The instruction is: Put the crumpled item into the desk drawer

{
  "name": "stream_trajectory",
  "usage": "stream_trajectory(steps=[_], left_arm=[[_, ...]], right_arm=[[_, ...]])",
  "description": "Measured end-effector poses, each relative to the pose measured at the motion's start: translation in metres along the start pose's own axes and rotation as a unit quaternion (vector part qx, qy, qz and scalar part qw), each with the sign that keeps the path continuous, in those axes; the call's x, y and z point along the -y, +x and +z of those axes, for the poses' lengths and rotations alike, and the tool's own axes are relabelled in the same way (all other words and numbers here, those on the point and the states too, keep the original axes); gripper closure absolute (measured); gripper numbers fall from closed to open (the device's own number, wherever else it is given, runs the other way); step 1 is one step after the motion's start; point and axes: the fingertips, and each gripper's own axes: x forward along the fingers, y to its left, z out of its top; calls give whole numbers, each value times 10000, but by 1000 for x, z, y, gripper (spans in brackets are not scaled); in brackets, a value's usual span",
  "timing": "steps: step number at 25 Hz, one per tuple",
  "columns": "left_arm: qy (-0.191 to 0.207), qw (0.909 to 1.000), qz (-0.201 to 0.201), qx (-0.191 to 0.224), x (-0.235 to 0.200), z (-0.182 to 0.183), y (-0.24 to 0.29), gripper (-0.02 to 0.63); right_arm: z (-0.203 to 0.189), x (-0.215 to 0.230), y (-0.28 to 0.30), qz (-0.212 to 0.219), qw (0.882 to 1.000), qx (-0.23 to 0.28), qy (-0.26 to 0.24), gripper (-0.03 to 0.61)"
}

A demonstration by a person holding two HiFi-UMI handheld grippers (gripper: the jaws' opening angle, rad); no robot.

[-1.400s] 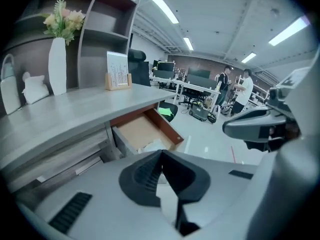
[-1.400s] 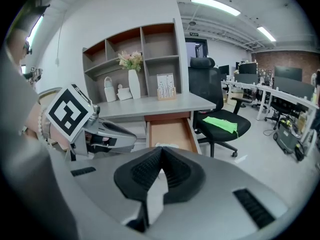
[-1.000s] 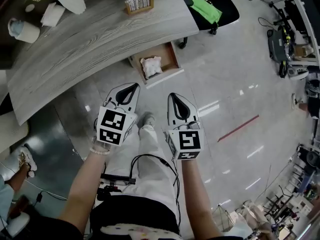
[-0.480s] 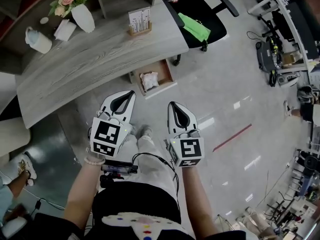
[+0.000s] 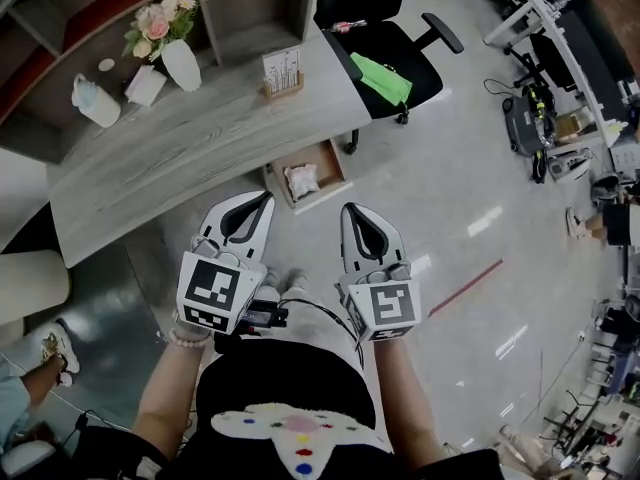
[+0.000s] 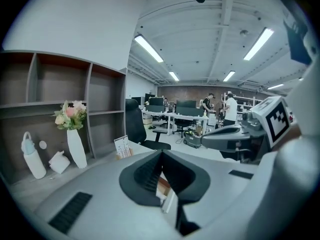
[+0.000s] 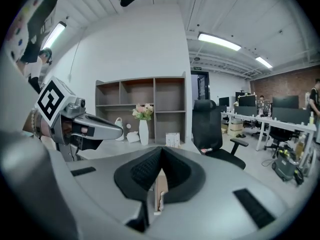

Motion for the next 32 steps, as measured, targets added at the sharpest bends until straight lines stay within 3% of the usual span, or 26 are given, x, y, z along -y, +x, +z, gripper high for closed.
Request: stream_trajectory(steps=[12, 32], left_arm=[[161, 9992, -46, 369, 14, 28, -32, 601], [61, 9998, -4, 213, 7, 12, -43, 601]], right_arm=[[34, -11, -28, 56, 9996, 245, -119, 575], [31, -20, -26, 165, 9997, -35, -171, 575]])
